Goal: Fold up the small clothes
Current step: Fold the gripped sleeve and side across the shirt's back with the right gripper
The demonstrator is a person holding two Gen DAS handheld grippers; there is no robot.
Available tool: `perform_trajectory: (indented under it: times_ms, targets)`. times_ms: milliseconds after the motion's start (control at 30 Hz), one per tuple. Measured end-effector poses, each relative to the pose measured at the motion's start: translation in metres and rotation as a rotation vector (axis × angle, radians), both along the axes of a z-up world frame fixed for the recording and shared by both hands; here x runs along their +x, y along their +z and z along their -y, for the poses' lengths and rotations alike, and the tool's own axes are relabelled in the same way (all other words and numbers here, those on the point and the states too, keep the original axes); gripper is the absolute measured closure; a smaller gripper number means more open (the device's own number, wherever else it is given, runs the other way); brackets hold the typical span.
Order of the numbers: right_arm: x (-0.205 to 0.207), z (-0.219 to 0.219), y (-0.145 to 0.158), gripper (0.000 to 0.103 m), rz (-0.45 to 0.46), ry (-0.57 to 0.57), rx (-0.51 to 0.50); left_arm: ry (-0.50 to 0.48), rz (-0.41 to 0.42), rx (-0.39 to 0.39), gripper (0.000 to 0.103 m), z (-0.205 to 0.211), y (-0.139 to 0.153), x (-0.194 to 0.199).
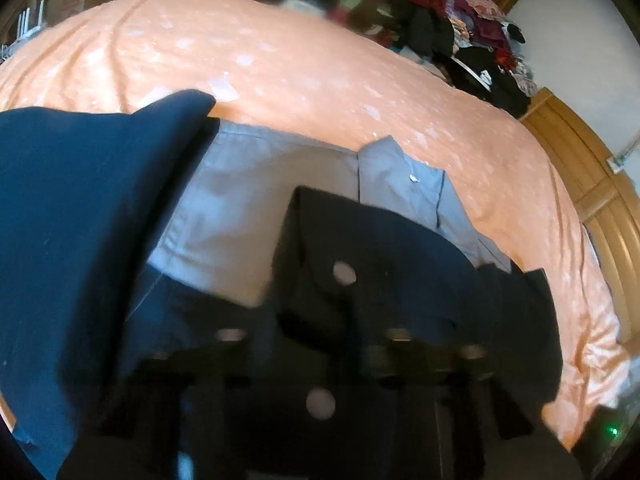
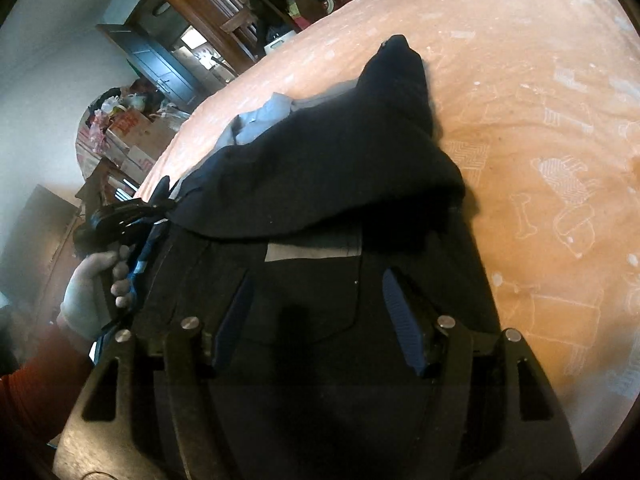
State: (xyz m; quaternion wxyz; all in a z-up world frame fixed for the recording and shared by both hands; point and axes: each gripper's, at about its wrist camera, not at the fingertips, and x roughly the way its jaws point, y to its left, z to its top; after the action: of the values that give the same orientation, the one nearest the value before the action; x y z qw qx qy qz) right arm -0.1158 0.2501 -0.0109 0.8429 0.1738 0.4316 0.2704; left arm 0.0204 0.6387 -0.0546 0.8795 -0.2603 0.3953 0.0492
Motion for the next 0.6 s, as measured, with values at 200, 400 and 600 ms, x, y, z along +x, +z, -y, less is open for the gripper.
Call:
perform_trajectory:
  times_ms: [200, 400, 600]
  targets:
    - [-0.012, 0.010, 0.008, 0.036, 0.019, 0.010, 0.021, 0.015, 0.101, 0.035, 0.099, -0.004, 0.023, -0.019]
    - [-0.014, 0.031, 0.015, 0.035, 0.050, -0.015, 0.017, 0.107, 0.069, 0.029, 0.099, -0.044, 0.013, -0.045]
    - [0.031, 0.025, 0.034, 0.036, 0.100, -0.028, -0.025, 0.100, 0.035, 0.065, 0.096, -0.043, -0.002, -0.044]
